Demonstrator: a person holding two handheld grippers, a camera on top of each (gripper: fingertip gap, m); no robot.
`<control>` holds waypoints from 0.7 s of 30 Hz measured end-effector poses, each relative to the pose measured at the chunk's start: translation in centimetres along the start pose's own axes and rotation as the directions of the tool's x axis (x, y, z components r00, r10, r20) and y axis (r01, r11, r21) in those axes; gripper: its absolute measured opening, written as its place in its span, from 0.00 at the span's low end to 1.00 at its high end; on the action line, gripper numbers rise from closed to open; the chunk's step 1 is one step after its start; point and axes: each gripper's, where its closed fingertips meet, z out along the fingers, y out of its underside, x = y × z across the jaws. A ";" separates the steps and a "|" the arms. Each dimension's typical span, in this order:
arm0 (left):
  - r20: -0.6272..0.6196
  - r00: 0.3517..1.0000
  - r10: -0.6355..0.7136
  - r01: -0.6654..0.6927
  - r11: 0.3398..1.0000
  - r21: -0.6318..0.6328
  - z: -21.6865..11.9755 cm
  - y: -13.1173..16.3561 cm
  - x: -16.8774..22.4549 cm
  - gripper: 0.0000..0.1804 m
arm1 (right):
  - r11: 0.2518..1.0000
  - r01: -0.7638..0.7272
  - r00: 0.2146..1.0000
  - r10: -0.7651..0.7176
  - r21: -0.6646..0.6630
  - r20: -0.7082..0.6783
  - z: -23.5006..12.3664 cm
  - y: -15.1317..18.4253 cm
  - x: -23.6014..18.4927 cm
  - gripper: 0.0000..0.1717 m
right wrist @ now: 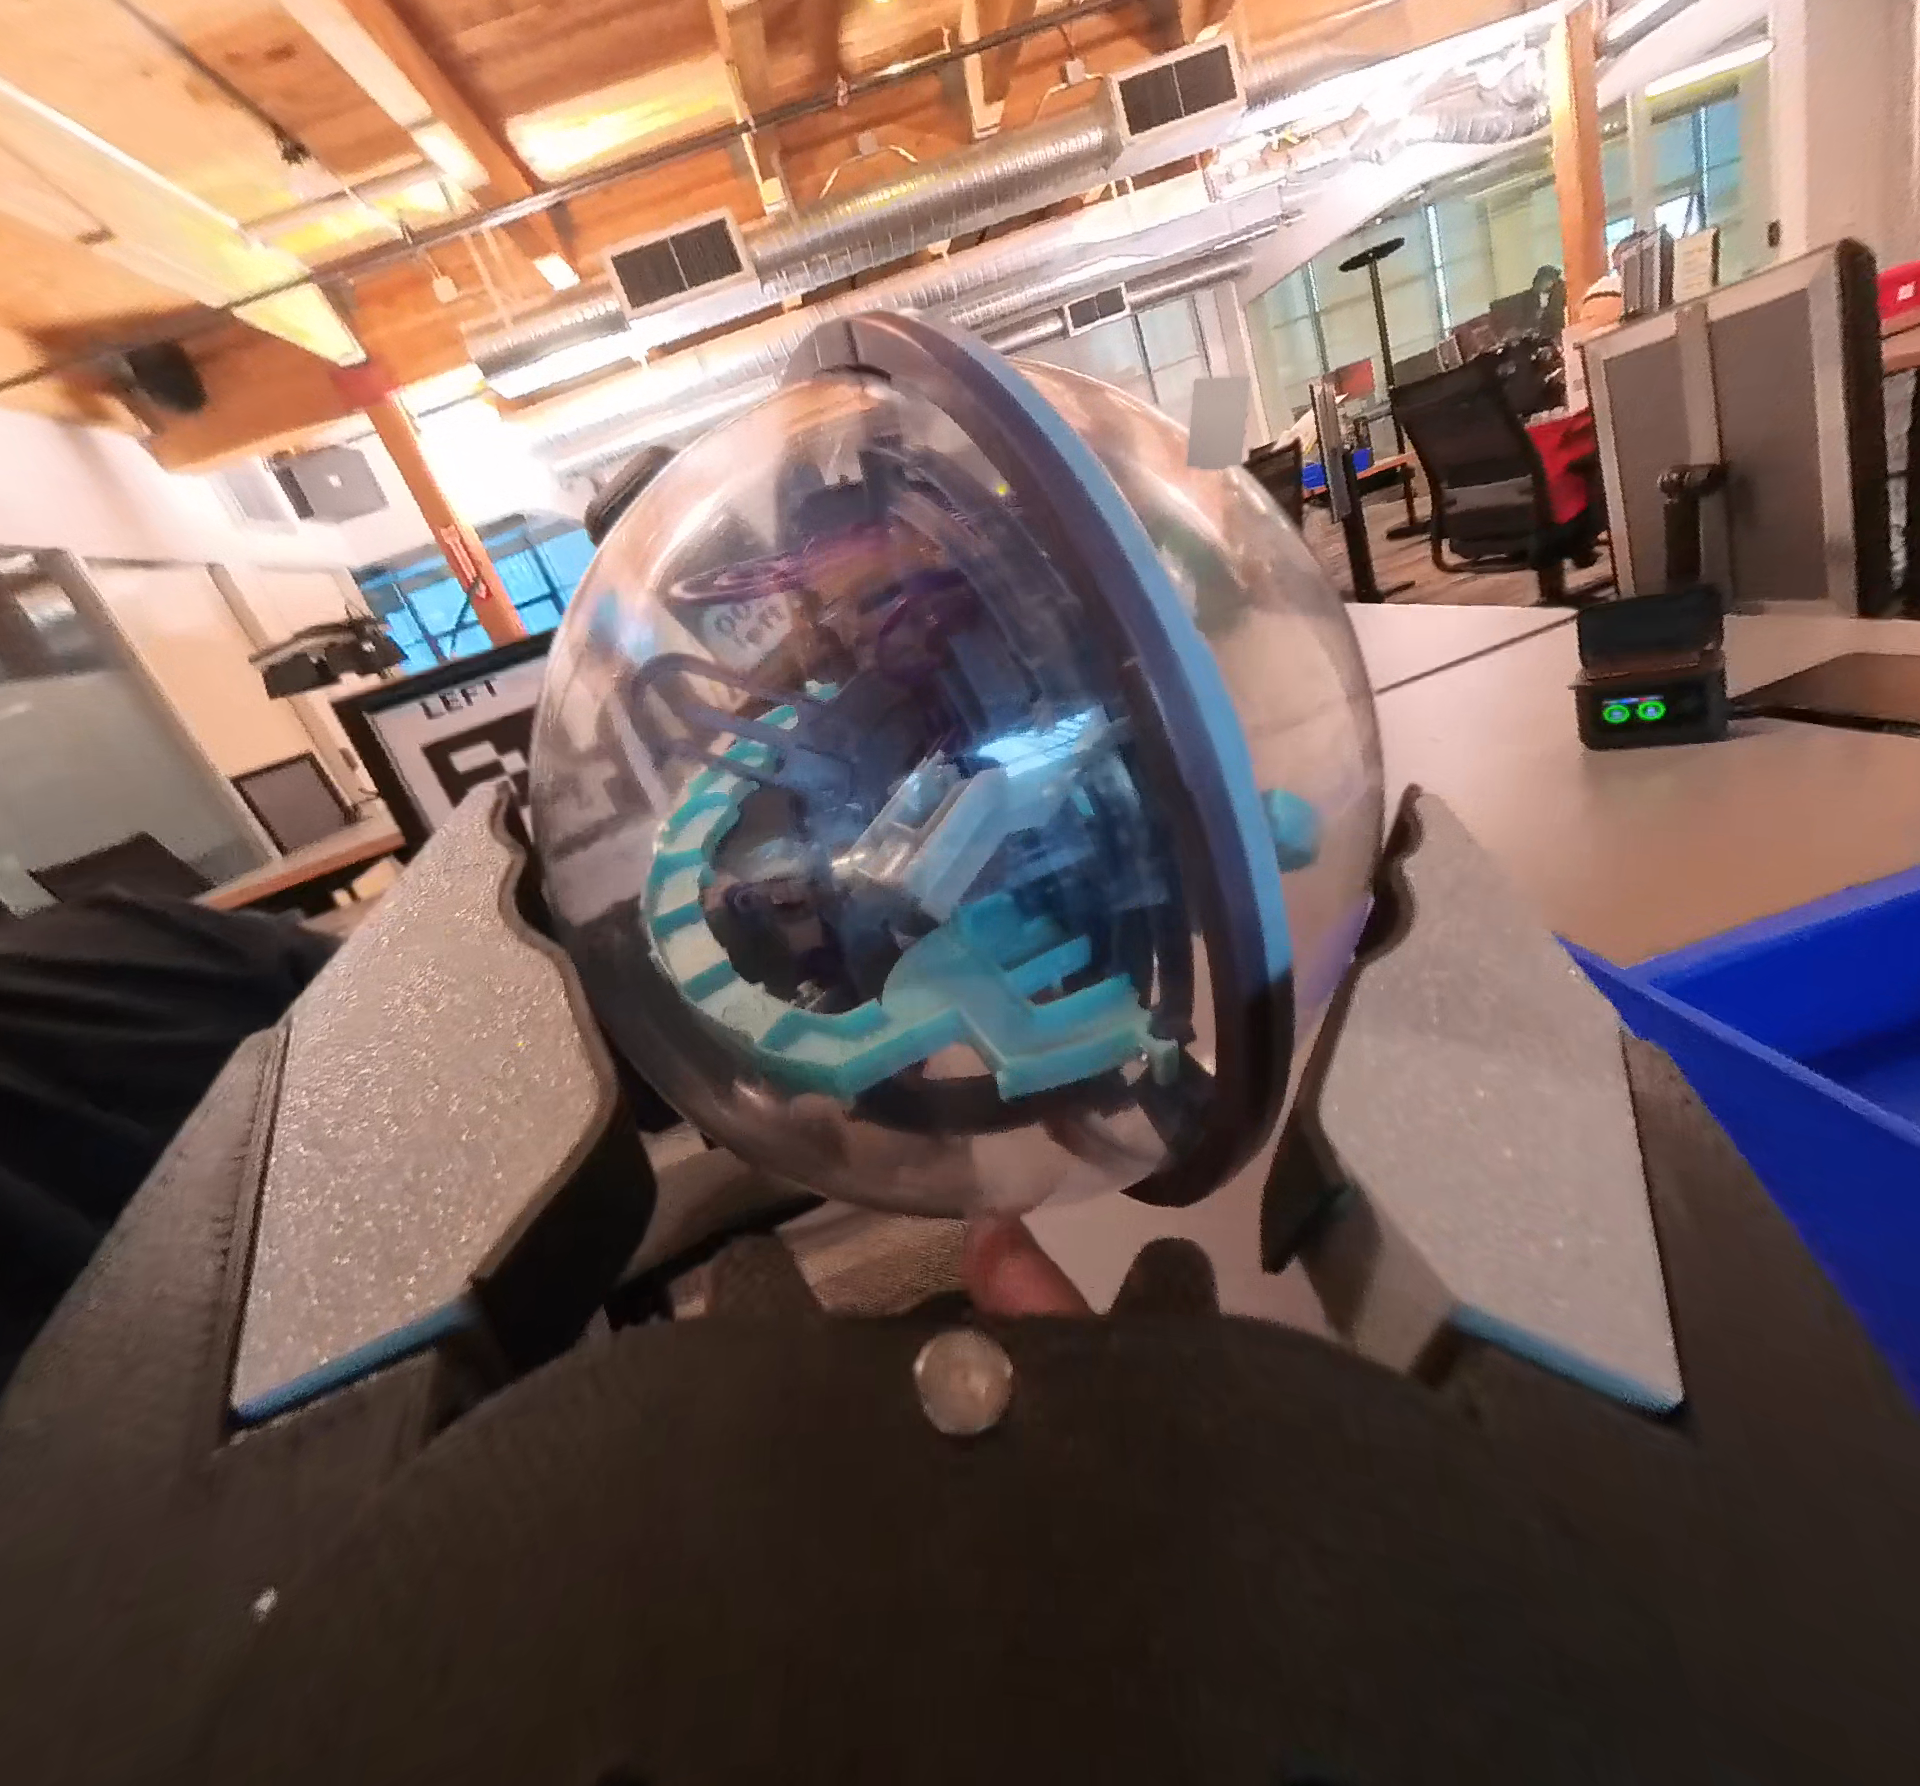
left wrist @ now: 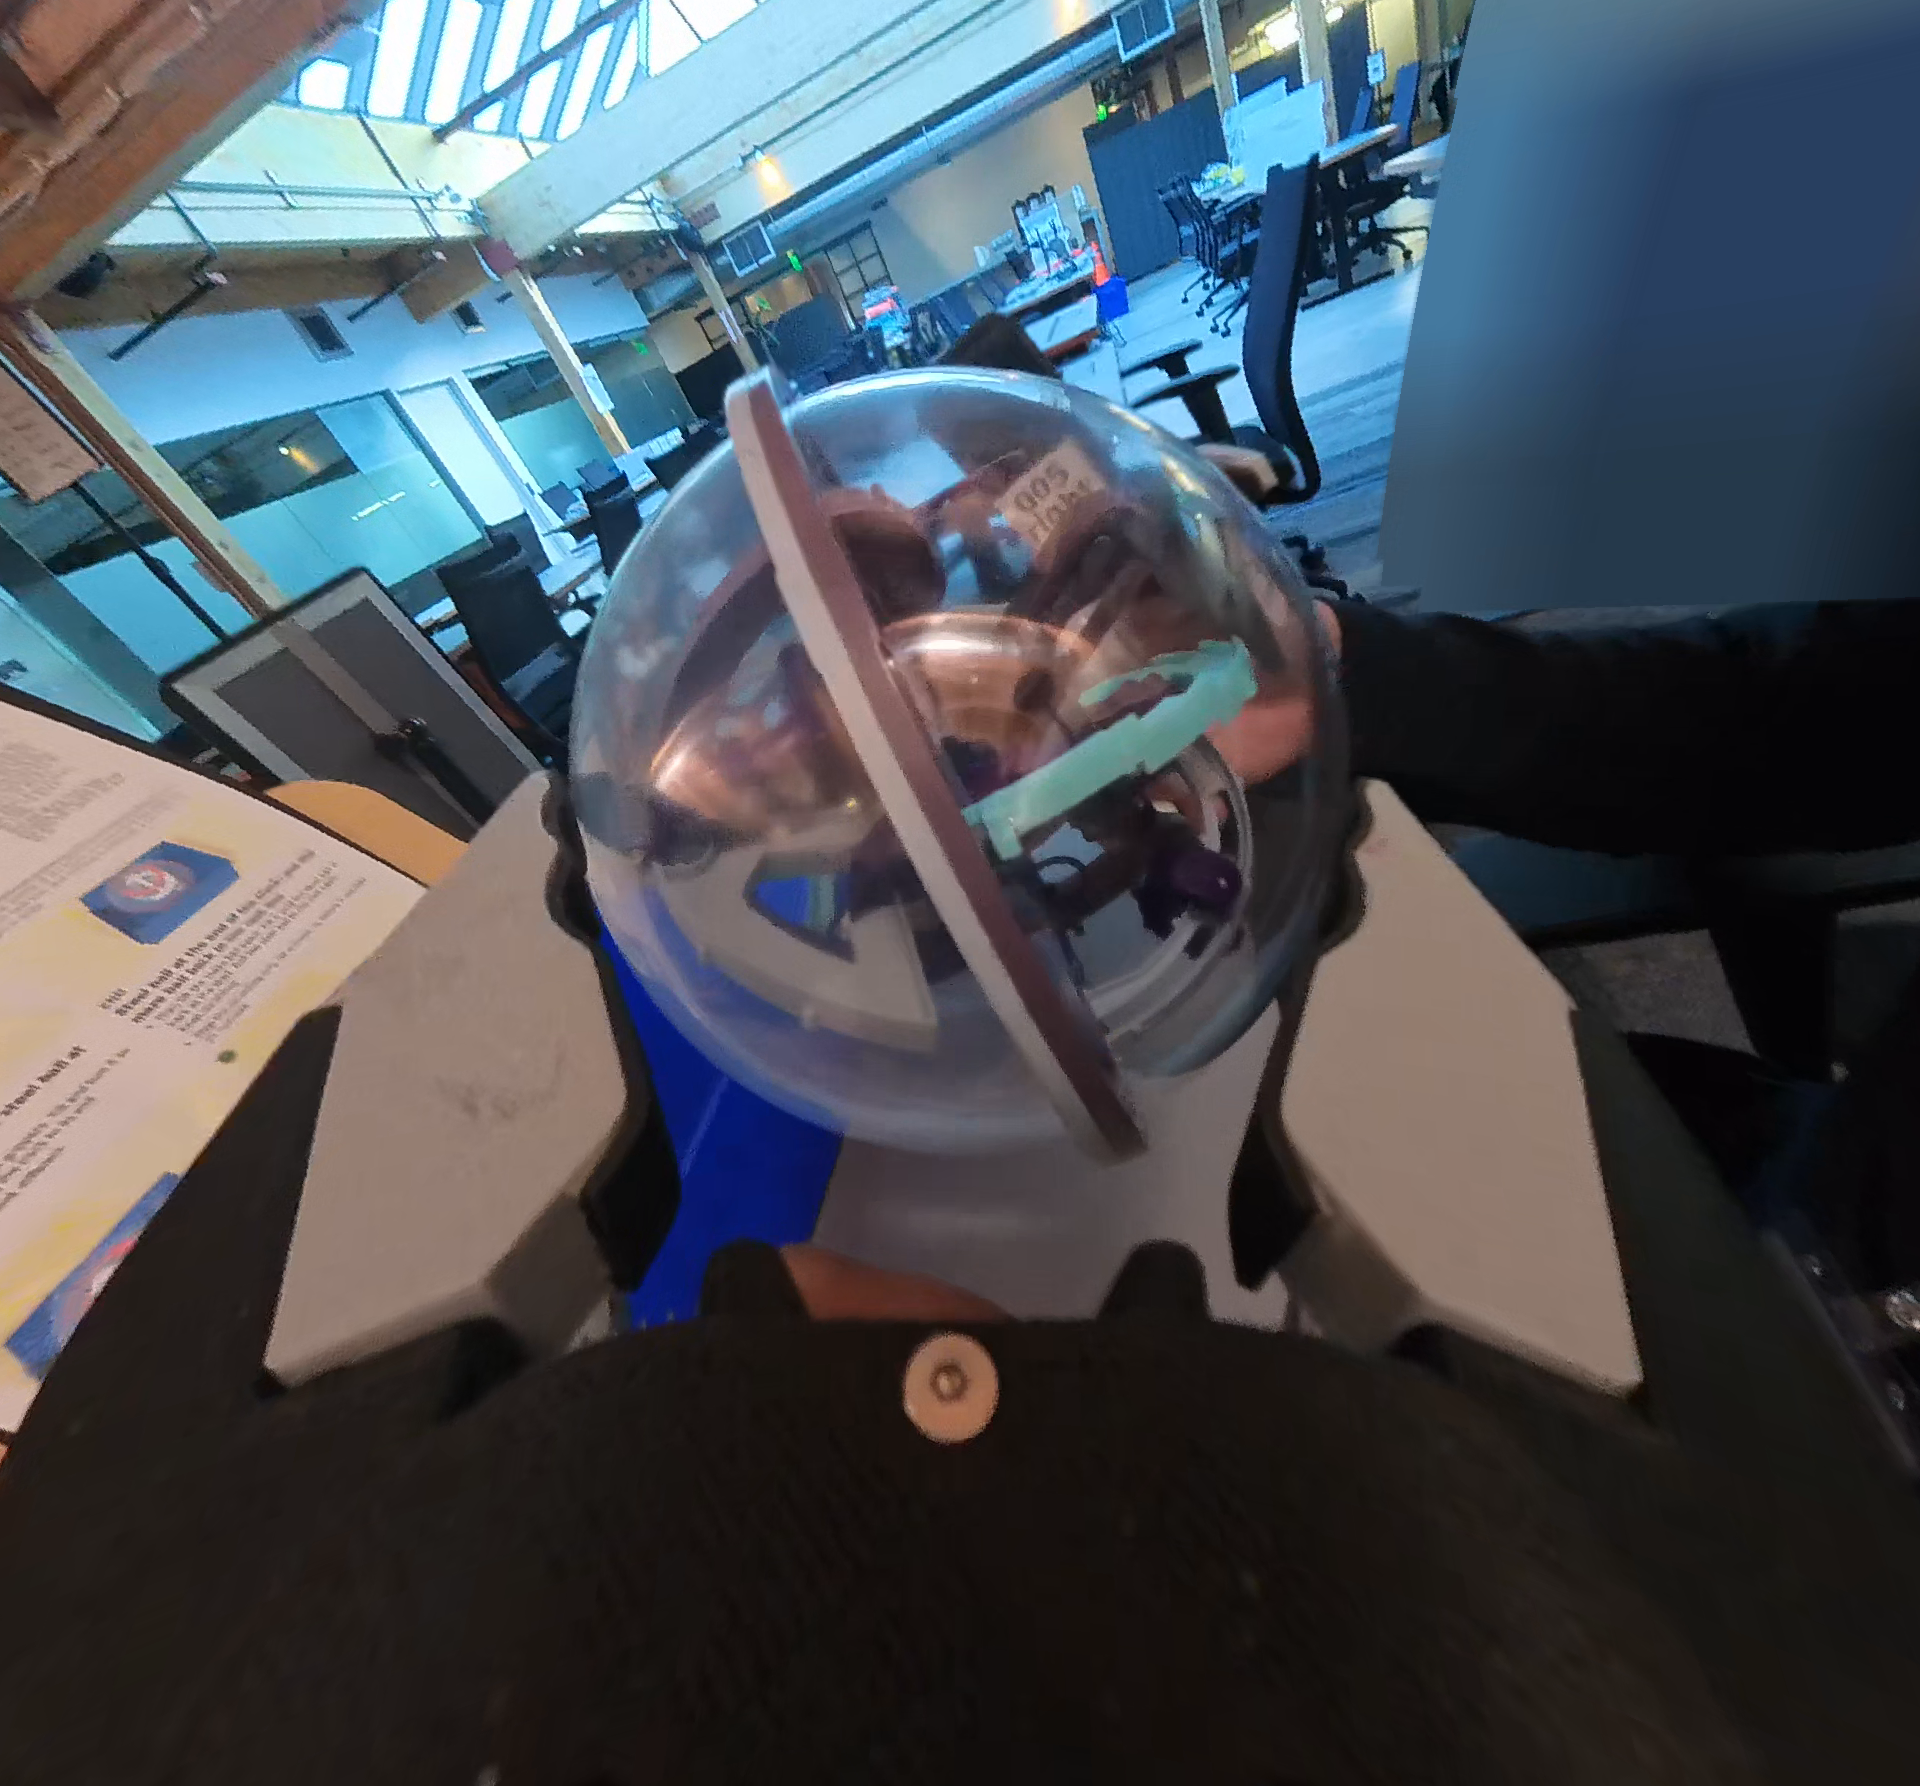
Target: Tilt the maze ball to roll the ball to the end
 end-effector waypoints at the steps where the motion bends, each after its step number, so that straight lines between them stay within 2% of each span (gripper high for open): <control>1: 0.006 1.000 -0.003 0.003 1.000 0.008 -0.1 -0.6 -0.2 0.76 | 1.000 -0.013 1.000 0.013 0.005 0.002 0.2 -0.5 -0.1 0.88; 7: 0.037 0.999 -0.022 0.021 1.000 0.022 -0.4 -2.9 -1.0 0.75 | 0.997 -0.075 0.997 0.074 0.027 0.009 0.7 -2.6 -0.8 0.88; 12: 0.105 0.994 -0.013 0.014 1.000 -0.016 -0.7 -3.2 -1.6 0.70 | 0.994 -0.104 0.991 0.103 -0.013 -0.085 0.7 -3.5 -0.1 0.87; 15: 0.127 0.992 -0.025 0.025 1.000 0.003 -1.1 -3.7 -1.6 0.69 | 0.996 -0.090 0.989 0.086 -0.021 -0.119 1.0 -4.4 -0.6 0.86; 21: 0.147 0.987 -0.057 0.054 0.998 0.023 -1.6 -5.3 -1.8 0.69 | 0.992 -0.128 0.988 0.128 0.006 -0.091 1.3 -5.9 -1.5 0.84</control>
